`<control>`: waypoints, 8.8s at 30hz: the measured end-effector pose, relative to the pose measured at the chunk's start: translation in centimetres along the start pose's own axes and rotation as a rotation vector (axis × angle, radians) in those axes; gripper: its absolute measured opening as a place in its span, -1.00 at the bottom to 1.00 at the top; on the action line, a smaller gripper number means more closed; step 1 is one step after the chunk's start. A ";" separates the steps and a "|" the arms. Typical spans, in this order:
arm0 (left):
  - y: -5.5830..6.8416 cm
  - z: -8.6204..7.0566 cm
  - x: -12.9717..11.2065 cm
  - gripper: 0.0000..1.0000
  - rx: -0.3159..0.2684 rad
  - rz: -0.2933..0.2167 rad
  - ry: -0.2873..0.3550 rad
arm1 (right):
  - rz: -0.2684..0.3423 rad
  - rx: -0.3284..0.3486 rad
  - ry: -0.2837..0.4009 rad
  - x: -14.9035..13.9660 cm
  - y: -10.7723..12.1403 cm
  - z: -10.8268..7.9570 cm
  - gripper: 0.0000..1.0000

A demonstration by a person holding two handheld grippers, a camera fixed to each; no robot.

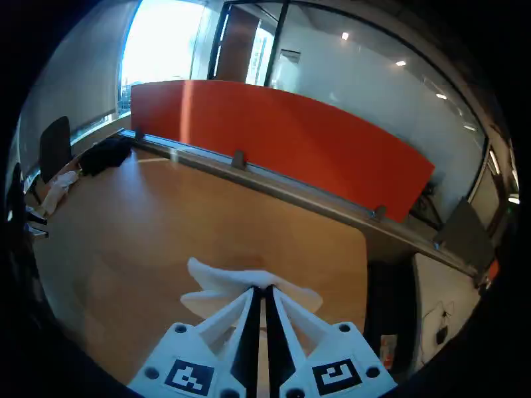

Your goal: Fold towel

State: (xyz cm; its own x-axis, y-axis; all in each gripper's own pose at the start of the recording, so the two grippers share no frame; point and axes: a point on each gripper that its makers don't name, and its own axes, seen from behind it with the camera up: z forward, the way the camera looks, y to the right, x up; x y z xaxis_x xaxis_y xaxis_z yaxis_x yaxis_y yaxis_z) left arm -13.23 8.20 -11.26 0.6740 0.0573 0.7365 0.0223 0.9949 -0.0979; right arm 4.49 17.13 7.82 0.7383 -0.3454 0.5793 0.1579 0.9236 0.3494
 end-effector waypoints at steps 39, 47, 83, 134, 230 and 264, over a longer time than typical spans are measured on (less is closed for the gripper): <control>0.6 -0.8 -0.5 0.80 -0.017 0.040 -0.012 | 0.132 -0.074 -0.296 -19.9 1.0 -6.1 -0.91; 0.3 -0.9 -0.7 0.80 -0.010 0.044 -0.016 | 0.159 -0.123 -0.333 -22.0 2.3 -5.5 -0.91; -0.7 -1.3 -1.2 0.80 0.004 0.047 -0.024 | 0.225 -0.245 -0.417 -26.6 3.6 -4.9 -0.80; -1.1 -0.9 2.6 0.80 0.002 0.034 0.075 | 0.368 -0.293 0.170 -12.4 -1.0 -6.6 1.00; -8.2 2.3 12.8 0.79 0.090 -0.002 0.822 | 0.314 -0.239 0.455 5.9 -20.9 -4.6 1.00; -9.8 6.1 9.6 0.79 0.115 -0.011 0.839 | 0.287 -0.215 0.463 4.0 -22.6 -2.8 1.00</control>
State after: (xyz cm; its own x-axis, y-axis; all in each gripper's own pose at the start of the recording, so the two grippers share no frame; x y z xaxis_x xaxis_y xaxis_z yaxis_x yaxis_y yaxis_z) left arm -11.49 -0.50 0.88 0.9999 0.0127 -0.0086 -0.0126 0.9999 0.0088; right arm 5.72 -4.66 0.25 0.9732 -0.0120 0.2295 0.0027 0.9992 0.0406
